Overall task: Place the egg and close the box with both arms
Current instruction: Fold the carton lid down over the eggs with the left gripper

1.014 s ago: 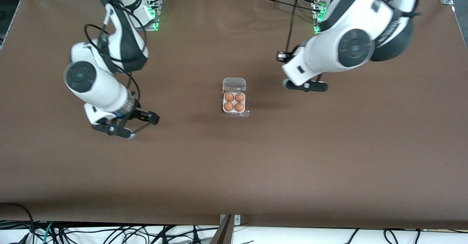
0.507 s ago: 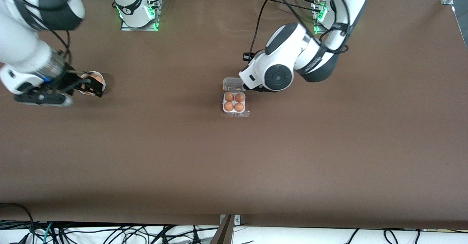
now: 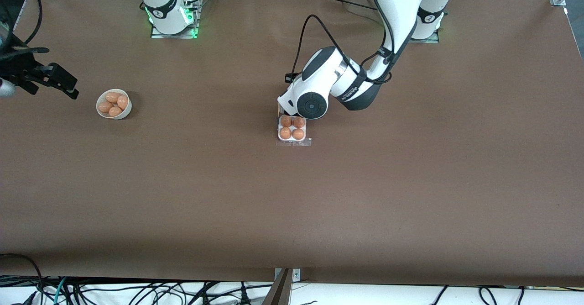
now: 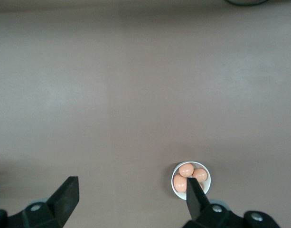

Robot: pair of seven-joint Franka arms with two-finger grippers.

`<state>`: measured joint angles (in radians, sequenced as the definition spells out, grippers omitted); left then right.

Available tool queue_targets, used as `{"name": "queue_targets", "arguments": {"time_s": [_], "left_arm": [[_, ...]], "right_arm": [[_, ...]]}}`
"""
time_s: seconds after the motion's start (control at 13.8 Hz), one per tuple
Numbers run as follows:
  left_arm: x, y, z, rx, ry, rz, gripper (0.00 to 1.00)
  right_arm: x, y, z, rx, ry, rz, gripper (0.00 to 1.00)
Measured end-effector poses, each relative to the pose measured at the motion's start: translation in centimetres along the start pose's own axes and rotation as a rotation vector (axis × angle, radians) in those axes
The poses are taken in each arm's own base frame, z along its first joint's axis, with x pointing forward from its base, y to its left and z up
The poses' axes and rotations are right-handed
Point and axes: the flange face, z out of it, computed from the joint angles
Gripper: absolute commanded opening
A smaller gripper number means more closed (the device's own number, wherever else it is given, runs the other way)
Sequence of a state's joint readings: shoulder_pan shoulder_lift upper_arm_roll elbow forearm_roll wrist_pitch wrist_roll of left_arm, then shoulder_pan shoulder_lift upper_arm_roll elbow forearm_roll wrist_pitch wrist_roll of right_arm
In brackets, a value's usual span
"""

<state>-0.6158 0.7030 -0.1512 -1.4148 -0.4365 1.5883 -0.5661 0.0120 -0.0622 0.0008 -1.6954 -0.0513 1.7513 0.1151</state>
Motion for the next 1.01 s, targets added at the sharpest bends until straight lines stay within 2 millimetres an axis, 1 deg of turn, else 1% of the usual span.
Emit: {"name": "queue_targets", "arguments": {"time_s": [0.14, 0.29, 0.51, 0.65, 0.8, 1.01], "left_arm": [[0.8, 1.0, 1.3, -0.012, 0.03, -0.018, 0.04], [1.6, 1.4, 2.2, -0.023, 0.051, -0.033, 0.04], [2.6, 1.3, 2.3, -0.044, 0.082, -0.062, 0.04], [3.4, 0.8, 1.3, -0.061, 0.115, -0.079, 0.04], [4.0, 0.3, -0.3, -0.082, 0.155, -0.091, 0.04], [4.8, -0.3, -2.6, -0.115, 0.217, -0.104, 0.05]], "right_arm": [[0.2, 0.1, -0.7, 0.004, 0.001, 0.003, 1.0], [0.6, 0.4, -0.3, 0.007, -0.007, 0.013, 1.0], [0.9, 0.9, 0.5, 0.012, -0.021, 0.024, 1.0], [0.9, 0.7, 0.7, 0.022, -0.026, 0.024, 1.0], [1.0, 0.2, 1.0, 0.03, -0.032, 0.02, 1.0], [1.3, 0.0, 1.8, 0.032, -0.045, 0.018, 1.0]]}}
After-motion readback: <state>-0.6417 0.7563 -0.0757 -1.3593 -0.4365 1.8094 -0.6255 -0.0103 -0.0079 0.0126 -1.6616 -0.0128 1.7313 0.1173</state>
